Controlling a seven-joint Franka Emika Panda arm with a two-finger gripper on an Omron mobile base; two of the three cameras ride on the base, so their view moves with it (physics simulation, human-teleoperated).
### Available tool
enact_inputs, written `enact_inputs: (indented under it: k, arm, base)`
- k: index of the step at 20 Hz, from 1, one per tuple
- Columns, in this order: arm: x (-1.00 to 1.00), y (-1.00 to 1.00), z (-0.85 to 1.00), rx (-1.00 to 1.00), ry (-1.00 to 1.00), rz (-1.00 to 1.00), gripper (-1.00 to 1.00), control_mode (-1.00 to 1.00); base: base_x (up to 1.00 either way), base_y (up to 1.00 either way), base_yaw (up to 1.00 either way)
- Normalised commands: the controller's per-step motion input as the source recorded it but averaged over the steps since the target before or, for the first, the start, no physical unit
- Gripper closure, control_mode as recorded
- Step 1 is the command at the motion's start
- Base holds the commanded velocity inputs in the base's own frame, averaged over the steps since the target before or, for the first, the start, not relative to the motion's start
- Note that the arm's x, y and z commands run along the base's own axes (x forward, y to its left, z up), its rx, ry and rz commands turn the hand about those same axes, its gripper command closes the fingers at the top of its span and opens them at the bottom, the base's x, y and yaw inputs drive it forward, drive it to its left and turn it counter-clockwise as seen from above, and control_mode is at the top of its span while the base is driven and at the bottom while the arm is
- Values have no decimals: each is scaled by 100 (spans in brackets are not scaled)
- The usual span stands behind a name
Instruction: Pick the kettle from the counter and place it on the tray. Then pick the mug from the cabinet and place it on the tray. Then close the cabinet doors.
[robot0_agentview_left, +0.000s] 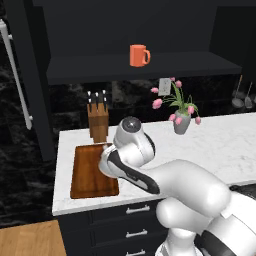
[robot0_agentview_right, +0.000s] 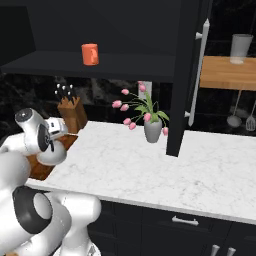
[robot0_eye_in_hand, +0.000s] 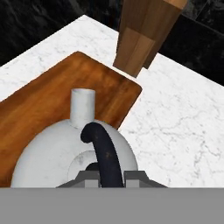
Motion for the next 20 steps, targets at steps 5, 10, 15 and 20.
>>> enact_inputs:
  k: [5, 10, 15, 20]
  arm:
    - [50, 43, 3, 3, -2, 0, 100, -100]
    - [48, 33, 0, 1, 0, 0, 100, -100]
    - [40, 24, 0, 0, 0, 0, 100, -100]
    - [39, 9, -1, 0, 0, 0, 100, -100]
  base:
    - [0, 0, 0]
    - [0, 0, 0]
    - [0, 0, 0]
    - [0, 0, 0]
